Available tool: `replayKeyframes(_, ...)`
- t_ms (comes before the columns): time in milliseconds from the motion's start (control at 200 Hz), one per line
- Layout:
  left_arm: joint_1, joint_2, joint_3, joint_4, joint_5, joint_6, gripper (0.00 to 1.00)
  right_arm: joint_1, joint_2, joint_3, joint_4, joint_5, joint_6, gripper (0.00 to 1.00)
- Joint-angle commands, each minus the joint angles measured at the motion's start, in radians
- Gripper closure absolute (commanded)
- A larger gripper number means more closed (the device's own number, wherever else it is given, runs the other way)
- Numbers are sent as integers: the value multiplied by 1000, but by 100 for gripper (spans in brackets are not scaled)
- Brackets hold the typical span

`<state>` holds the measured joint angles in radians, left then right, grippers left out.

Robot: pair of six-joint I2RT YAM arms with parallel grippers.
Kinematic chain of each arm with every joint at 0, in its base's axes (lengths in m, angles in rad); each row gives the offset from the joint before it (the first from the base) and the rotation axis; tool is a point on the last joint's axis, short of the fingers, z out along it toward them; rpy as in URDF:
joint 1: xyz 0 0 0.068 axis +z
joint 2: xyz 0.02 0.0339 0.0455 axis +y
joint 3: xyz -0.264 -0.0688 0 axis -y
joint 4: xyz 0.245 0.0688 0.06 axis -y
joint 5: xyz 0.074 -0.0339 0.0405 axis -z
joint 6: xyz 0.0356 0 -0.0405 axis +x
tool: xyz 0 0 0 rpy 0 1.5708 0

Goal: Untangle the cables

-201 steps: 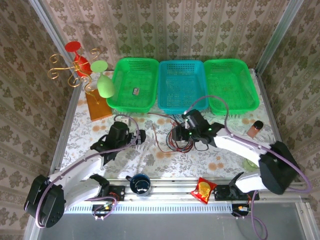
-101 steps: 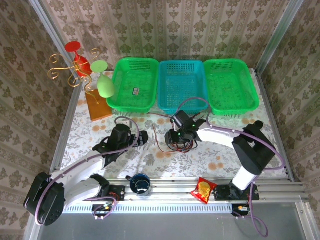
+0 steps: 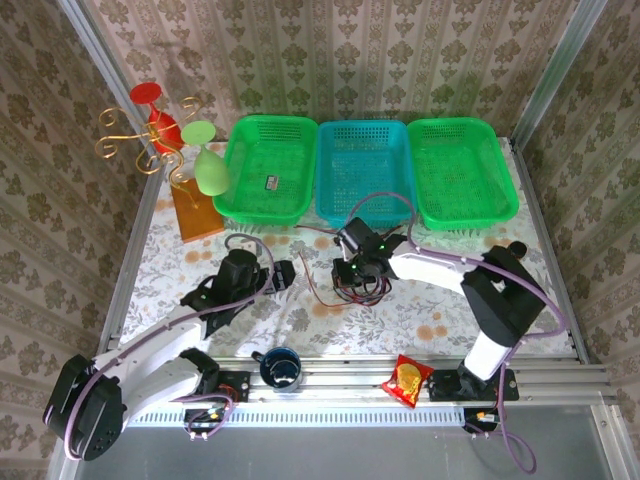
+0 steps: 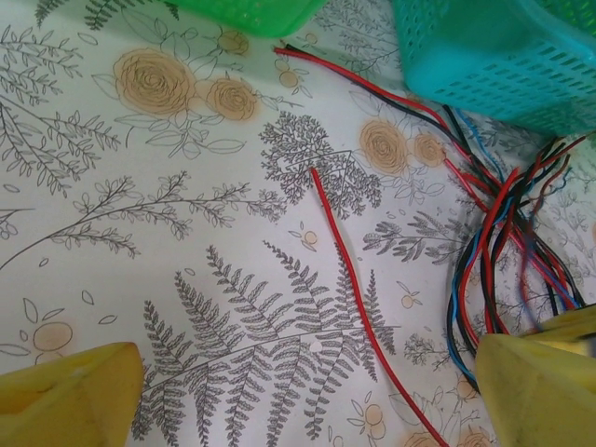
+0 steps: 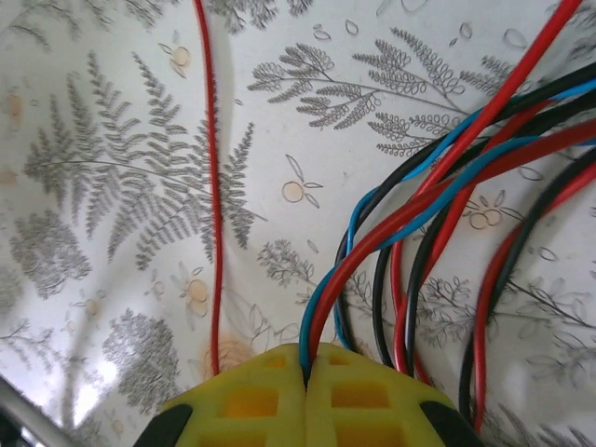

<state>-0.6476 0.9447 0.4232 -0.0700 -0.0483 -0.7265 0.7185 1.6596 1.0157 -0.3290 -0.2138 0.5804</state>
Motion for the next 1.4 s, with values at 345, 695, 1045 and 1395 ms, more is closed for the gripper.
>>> replayKeyframes(345,-71,23,218,-129,87,17,11,-16,-480,58,-156,184,-98,100)
replayKeyframes(695,-98,21,295,-21,163,27,16,-21,-637,253,-119,175,-283,100)
replayKeyframes(1045,-102,3,368,32,260,1,23,-33,-712,107,100,-65,-412,100)
replayKeyframes(1395,-306,17,276,317,214,460,24,-36,-745,3,406,-4,-95,100)
